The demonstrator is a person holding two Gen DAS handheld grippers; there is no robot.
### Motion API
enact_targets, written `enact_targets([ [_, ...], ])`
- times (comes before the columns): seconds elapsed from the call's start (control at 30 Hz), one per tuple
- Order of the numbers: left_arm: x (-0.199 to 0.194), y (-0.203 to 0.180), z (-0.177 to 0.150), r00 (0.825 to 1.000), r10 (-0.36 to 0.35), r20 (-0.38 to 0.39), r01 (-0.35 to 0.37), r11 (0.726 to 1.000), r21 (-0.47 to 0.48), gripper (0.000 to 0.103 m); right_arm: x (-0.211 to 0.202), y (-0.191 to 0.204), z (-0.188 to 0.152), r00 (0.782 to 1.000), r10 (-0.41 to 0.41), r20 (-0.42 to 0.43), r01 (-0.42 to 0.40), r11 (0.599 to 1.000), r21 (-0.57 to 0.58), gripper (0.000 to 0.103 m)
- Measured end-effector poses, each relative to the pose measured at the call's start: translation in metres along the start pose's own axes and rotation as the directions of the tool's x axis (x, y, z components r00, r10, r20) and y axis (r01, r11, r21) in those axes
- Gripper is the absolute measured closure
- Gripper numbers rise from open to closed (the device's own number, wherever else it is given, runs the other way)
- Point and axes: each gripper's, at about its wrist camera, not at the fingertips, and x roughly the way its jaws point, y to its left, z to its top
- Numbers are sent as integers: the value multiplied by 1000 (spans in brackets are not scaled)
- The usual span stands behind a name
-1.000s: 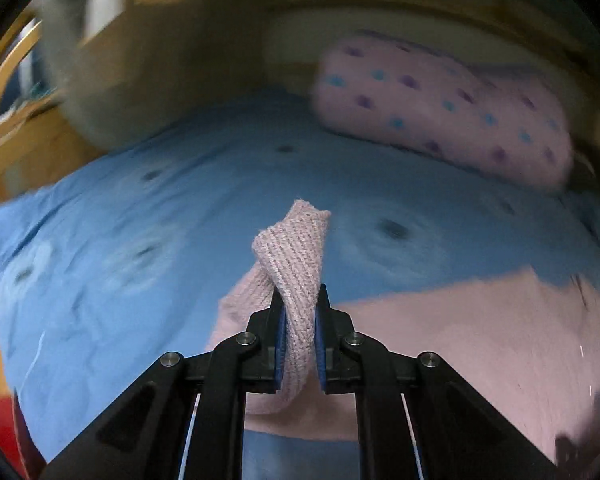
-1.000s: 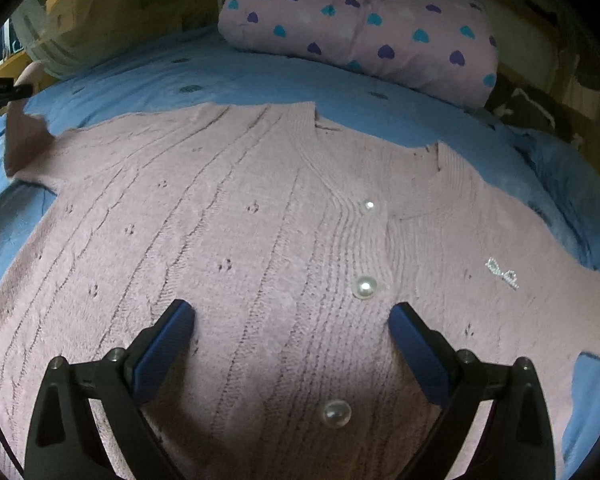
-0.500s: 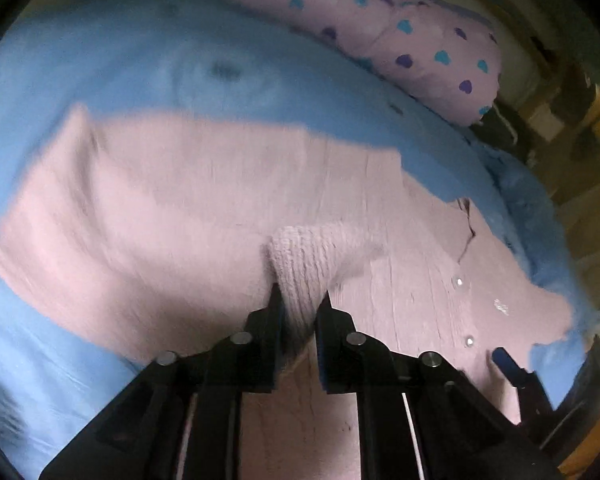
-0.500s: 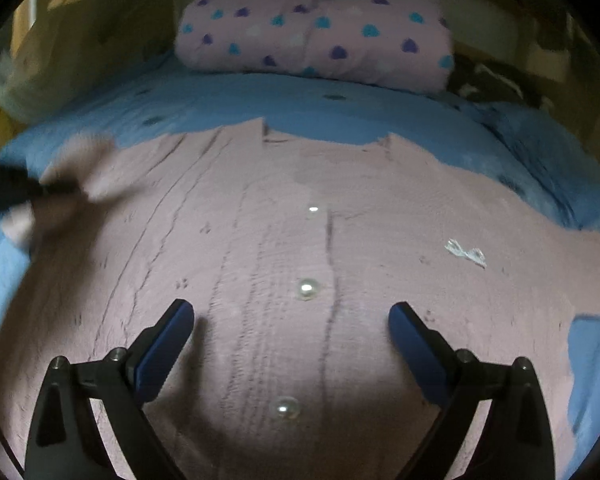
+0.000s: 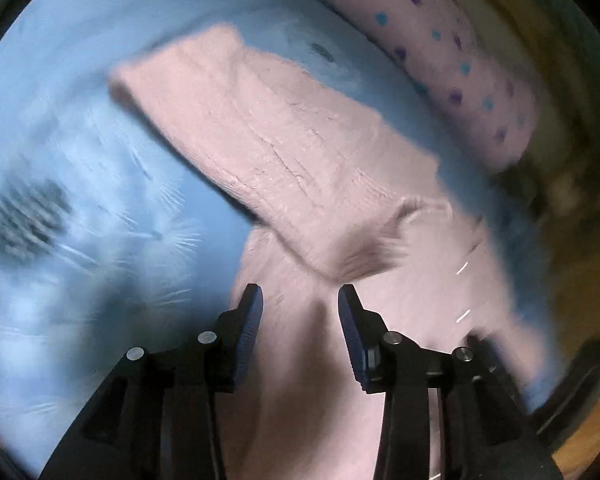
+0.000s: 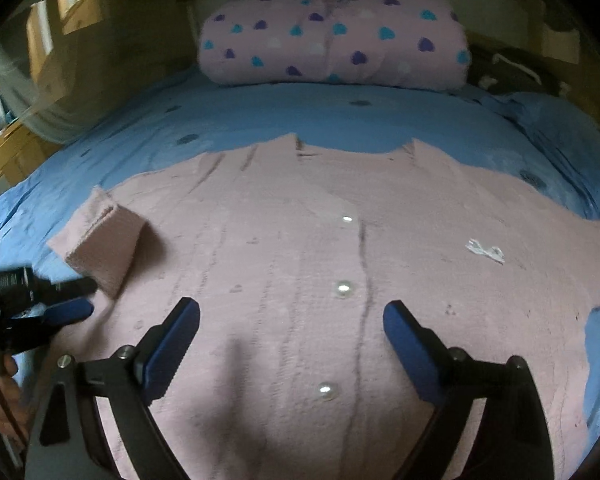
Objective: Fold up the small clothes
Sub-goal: 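Lift the sleeve and fold it across the cardigan body, open left gripper, then grasp the cuff of the other sleeve with the right gripper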
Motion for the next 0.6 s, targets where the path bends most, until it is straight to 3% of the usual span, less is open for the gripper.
enact_targets([
  [0.07, -21, -27, -6, 992, 93, 80, -107, 974, 198, 75, -5, 8, 1, 1000, 15, 16, -14, 999, -37, 8],
  [0.13, -38, -47, -11, 975, 112, 194, -171, 932, 321, 73, -8, 14, 7, 998, 62, 18, -61, 997, -36, 17],
  [0.17, -50, -60, -14, 951, 109, 288, -224, 888, 402, 70, -8, 15, 11, 996, 83, 18, -82, 996, -24, 22],
  [0.2, -53, -66, -15, 936, 111, 334, -259, 859, 442, 67, -7, 15, 15, 993, 115, 19, -115, 993, -5, 23],
  [0.27, -55, -81, -13, 902, 139, 409, -360, 765, 534, 58, -1, 12, 23, 987, 160, 26, -161, 986, 38, 23],
  [0.3, -51, -85, -10, 893, 163, 419, -402, 707, 582, 58, 4, 11, 26, 987, 159, 15, -159, 985, 62, 23],
  [0.33, -47, -84, -7, 888, 181, 422, -426, 669, 609, 58, 13, 11, 29, 986, 164, -9, -163, 982, 92, 23],
  [0.37, -44, -78, -1, 885, 198, 422, -440, 653, 616, 58, 24, 12, 31, 982, 182, -47, -175, 977, 123, 23],
  [0.4, -41, -75, 4, 885, 214, 414, -443, 660, 606, 58, 35, 14, 32, 975, 204, -85, -190, 971, 147, 23],
  [0.47, -40, -60, 22, 904, 252, 346, -413, 726, 551, 58, 54, 21, 35, 966, 222, -130, -195, 962, 188, 23],
  [0.53, -43, -45, 40, 941, 212, 266, -316, 833, 455, 58, 69, 31, 36, 962, 233, -143, -197, 954, 226, 24],
  [0.6, -47, -32, 48, 960, 169, 221, -243, 895, 373, 58, 84, 47, 37, 959, 219, -178, -174, 956, 235, 27],
])
